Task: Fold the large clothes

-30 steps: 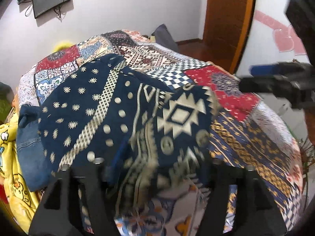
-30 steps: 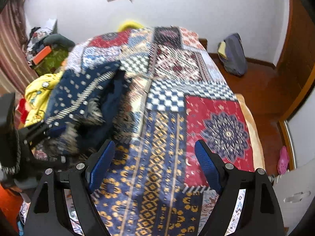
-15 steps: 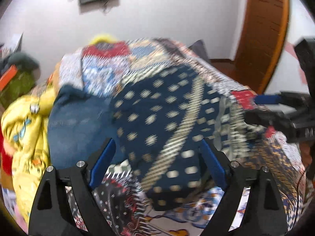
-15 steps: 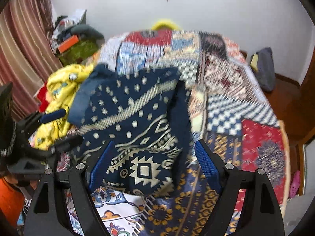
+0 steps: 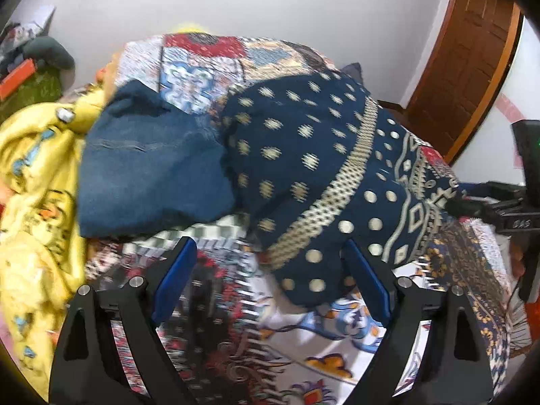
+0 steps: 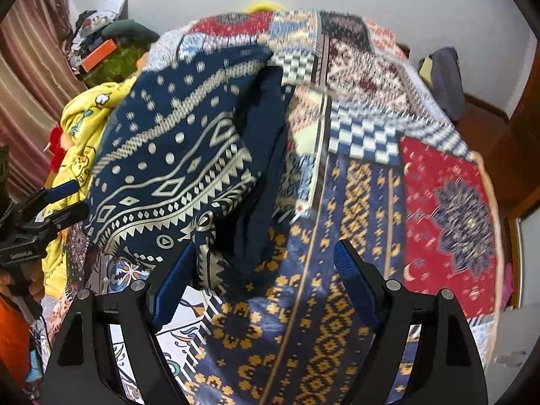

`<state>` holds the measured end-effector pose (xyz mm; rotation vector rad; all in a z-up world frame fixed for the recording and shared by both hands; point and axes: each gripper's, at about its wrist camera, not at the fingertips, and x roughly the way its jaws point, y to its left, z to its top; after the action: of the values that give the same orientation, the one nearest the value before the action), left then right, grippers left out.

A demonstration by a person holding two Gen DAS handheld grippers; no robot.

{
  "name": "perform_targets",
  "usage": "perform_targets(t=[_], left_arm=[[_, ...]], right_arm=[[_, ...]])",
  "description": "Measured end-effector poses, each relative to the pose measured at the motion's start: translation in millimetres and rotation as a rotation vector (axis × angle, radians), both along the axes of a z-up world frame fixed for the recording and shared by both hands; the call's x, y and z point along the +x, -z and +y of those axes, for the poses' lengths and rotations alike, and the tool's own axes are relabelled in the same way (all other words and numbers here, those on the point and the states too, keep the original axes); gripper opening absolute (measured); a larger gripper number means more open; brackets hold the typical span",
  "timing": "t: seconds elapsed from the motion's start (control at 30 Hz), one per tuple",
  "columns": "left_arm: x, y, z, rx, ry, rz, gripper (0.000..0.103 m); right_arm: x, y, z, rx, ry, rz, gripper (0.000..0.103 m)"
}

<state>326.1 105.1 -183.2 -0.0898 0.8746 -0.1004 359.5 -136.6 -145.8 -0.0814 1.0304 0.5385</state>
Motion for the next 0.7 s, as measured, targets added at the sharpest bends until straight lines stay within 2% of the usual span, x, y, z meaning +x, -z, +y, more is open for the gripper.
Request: perform_targets(t=[0.13, 0.3, 0.43, 0.57, 0.63, 0.7], left_arm=[[10, -16, 12, -0.013, -0.027, -0.028, 0.089], [45, -26, 23, -0.117, -0.036, -0.02, 0.089], [77, -7, 27, -0.284, -0.016, 0.053, 0.089], [96, 23, 27, -0.371, -0.02, 0.118, 0.089], [103, 36, 30, -0.458, -0.022, 0.133, 0.089], [107, 43, 32, -0.504, -0.028, 0.146, 0.091]], right_arm=[[8, -16, 3, 0.055, -0.014, -0.036, 0.081], [35, -22, 19, 0.162, -0.017, 0.008, 0.081], [57, -5, 38, 0.167, -0.03, 0.074, 0.081], [69, 19, 48, 0.143, -0.032, 0.134, 0.081], [74, 31, 49, 0.163, -0.035, 0.162, 0.081], [80, 40, 43, 0.21, -0.033, 0.205, 0.081]])
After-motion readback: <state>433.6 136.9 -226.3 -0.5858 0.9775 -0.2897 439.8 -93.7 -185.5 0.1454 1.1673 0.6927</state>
